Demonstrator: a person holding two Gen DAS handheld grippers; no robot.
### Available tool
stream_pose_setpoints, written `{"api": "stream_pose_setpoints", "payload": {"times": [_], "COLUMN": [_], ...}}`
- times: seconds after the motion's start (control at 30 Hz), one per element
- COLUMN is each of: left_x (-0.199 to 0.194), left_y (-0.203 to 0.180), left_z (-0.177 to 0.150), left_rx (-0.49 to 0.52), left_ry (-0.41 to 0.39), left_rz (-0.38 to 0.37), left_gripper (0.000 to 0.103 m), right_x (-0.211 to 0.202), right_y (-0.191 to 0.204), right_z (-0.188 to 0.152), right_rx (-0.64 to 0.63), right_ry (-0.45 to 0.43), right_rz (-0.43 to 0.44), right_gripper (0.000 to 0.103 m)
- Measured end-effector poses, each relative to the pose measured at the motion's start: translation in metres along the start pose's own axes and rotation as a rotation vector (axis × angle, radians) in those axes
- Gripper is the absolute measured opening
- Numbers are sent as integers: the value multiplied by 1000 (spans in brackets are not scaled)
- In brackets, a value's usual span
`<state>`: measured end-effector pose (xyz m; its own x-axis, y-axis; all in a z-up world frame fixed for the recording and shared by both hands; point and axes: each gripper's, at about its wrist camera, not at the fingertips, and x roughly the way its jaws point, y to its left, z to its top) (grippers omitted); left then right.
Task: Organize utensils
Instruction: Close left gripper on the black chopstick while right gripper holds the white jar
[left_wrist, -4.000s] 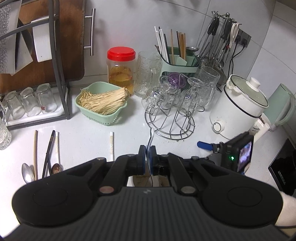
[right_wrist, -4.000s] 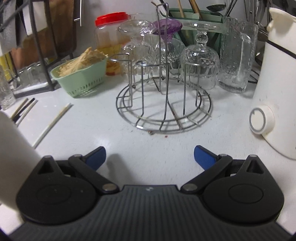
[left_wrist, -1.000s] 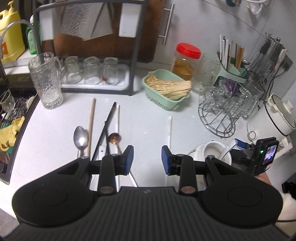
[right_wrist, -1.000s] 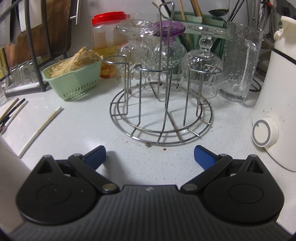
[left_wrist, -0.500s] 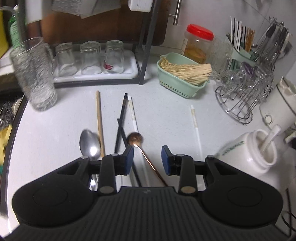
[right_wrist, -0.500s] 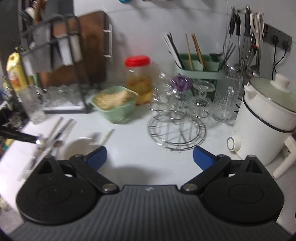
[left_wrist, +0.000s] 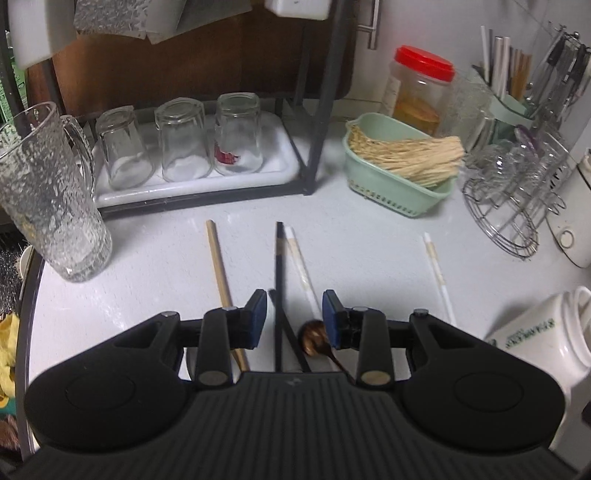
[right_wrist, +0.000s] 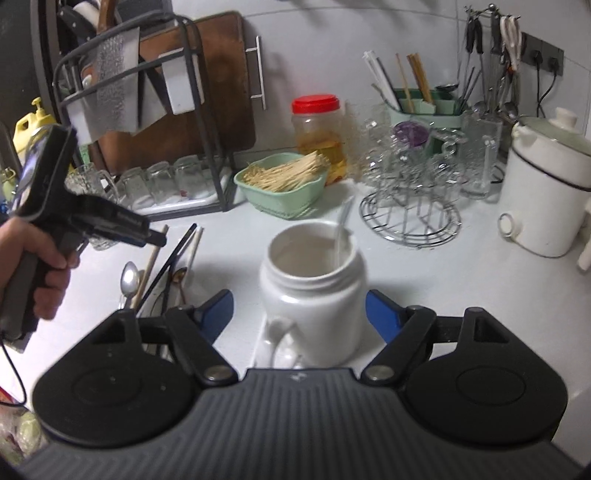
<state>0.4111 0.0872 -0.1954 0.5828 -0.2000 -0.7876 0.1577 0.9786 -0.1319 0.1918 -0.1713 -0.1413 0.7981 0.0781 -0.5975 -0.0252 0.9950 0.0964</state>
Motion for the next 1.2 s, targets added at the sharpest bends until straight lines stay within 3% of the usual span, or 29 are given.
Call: {"api": "stream_pose_setpoints", "payload": {"times": [0.17, 0.3, 0.47, 0.9, 1.1, 1.2], "left_x": [17, 32, 53, 89, 93, 94], "left_y": [11, 13, 6, -1, -9, -7], "left_z": [12, 19, 26, 35, 34, 37], "left_rx": [-1, -1, 39, 111, 170, 143], "left_ry": [2, 14, 29, 61, 89, 116], "left_rz": [5, -20, -23, 96, 135, 127], "left_gripper": [38, 38, 34, 26, 25, 10], "right_x": [21, 34, 44, 59, 67, 70], "right_y": [4, 2, 11, 13, 13, 6], "right_z": [-1, 3, 6, 7, 10, 12], "right_rx": [14, 52, -6, -66, -42, 5], "right_ry": [25, 50, 56, 74, 73, 77], "right_rz": [-78, -72, -120, -149, -189, -151], "right_gripper": [81, 84, 83, 86, 97, 97]}}
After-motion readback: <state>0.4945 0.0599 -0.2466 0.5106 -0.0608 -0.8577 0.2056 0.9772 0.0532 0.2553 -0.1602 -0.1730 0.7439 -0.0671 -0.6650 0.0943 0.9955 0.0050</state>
